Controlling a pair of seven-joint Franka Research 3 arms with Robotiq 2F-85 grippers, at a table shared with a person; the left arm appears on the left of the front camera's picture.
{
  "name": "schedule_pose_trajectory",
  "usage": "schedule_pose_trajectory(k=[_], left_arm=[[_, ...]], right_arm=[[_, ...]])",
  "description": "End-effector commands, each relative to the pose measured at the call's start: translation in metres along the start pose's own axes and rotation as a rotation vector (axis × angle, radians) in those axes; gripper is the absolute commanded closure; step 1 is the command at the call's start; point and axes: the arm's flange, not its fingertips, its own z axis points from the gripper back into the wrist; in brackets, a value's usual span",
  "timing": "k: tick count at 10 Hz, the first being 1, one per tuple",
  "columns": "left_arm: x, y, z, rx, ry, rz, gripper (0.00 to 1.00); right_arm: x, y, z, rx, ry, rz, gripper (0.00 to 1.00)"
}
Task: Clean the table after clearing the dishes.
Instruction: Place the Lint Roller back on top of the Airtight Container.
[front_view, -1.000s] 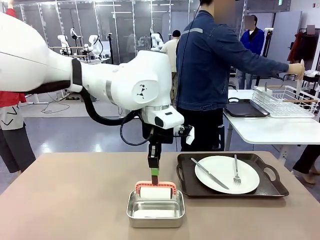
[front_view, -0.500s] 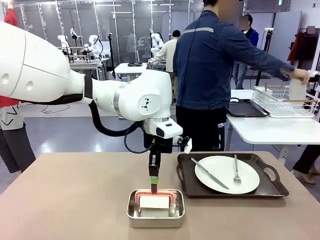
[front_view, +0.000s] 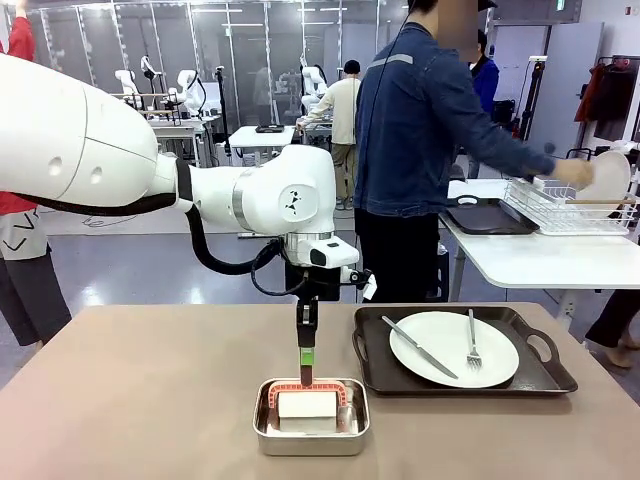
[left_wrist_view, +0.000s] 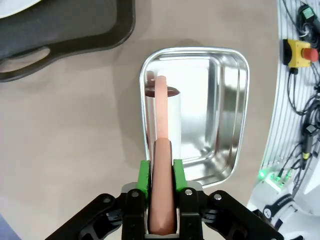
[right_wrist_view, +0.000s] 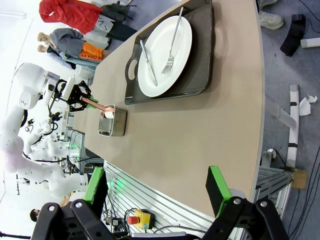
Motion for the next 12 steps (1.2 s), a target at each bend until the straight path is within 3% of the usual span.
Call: schedule_pose_trajectory(k=[1,2,3,4,6,7,8,10,12], left_arm=[[-0.003,0.0,0.005,-0.012,-0.013,0.01,0.49],[-0.005,-0.004,0.013,0.006,-0.01,0.008,0.23],[-0.005,-0.006,0.019,0.017,-0.009,0.009,0.22],[-0.006,-0.007,0.024,0.016,-0.004,0.01,0.0],[-0.01,-0.01,0.034,0.027,-0.028,0.02,0.0],[-0.012,-0.012,0.035,0.031,-0.031,0.026,0.07],[-0.016,-0.014,0.037,0.027,-0.036,0.035,0.0],[-0.022,-0.021,0.031,0.079,-0.014,0.038,0.0],[-0.01,-0.004,0.038,0.052,-0.022,0.023,0.0]], right_arm=[[-0.001,0.004,0.002,0.009,-0.005,-0.001,0.0],[-0.001,0.004,0.002,0.009,-0.005,-0.001,0.0],[-0.001,0.004,0.002,0.009,-0.005,-0.001,0.0],[-0.001,0.004,0.002,0.009,-0.005,-0.001,0.0],[-0.001,0.004,0.002,0.009,-0.005,-0.001,0.0],[-0.001,0.004,0.002,0.009,-0.005,-0.001,0.0],[-0.001,0.004,0.002,0.009,-0.005,-0.001,0.0],[-0.001,0.004,0.002,0.009,-0.005,-0.001,0.0],[-0.001,0.004,0.002,0.009,-0.005,-0.001,0.0]])
